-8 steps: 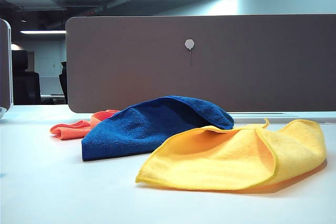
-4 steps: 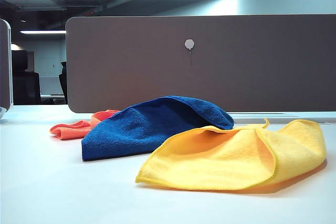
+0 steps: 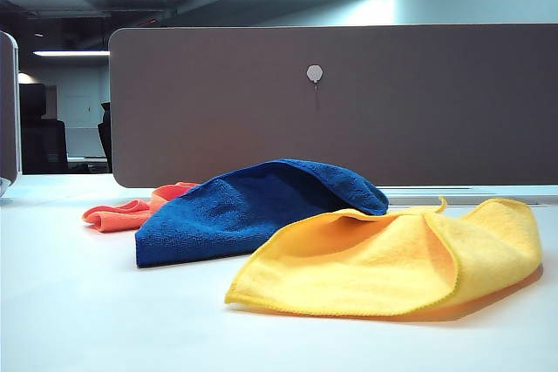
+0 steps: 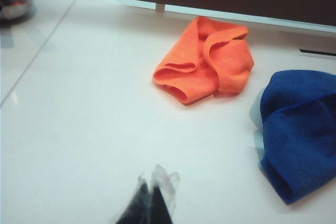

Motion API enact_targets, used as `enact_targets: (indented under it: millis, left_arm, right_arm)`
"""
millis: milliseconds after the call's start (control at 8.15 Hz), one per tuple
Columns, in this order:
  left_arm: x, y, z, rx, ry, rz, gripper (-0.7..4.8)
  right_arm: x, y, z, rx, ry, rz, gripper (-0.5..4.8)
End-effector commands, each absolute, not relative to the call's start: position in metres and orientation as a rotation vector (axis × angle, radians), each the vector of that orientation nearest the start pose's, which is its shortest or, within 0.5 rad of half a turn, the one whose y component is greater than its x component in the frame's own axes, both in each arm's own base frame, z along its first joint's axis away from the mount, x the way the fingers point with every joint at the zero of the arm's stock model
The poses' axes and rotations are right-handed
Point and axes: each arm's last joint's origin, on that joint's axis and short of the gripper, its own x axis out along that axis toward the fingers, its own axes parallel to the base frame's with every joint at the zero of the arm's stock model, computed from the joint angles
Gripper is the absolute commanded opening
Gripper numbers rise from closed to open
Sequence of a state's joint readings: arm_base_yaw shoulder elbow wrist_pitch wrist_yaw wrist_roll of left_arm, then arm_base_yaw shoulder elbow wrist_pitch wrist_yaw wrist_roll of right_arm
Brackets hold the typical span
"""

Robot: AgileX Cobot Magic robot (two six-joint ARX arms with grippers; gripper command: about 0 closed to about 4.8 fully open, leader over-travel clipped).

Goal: Pick up a rag that is the same color as the top surface of the Rubik's Cube and cover the cube with it.

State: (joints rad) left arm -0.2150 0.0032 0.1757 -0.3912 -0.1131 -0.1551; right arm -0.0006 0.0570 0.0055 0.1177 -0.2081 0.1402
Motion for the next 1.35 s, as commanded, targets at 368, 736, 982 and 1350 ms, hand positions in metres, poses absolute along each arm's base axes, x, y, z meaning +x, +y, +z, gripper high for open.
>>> enact_targets:
  millis: [368, 736, 982, 1350]
  left_arm:
    - [0.089, -0.018, 0.175, -0.084, 0.125, -0.146, -0.06]
    - [0.094, -0.017, 0.15, 0.037, 0.162, -0.105, -0.06]
    - [0.094, -0.017, 0.15, 0.059, 0.16, -0.087, -0.06]
    - [0.095, -0.015, 0.151, 0.129, 0.151, -0.04, -0.06]
  right_arm:
    - [0.1, 0.006, 0.173, 0.128, -0.068, 0.227, -0.01]
    - [0.1, 0.006, 0.172, 0.127, -0.058, 0.222, -0.01]
    - [0.1, 0.006, 0.171, 0.116, -0.055, 0.213, -0.01]
    - [0.1, 0.006, 0.173, 0.042, -0.086, 0.2, -0.01]
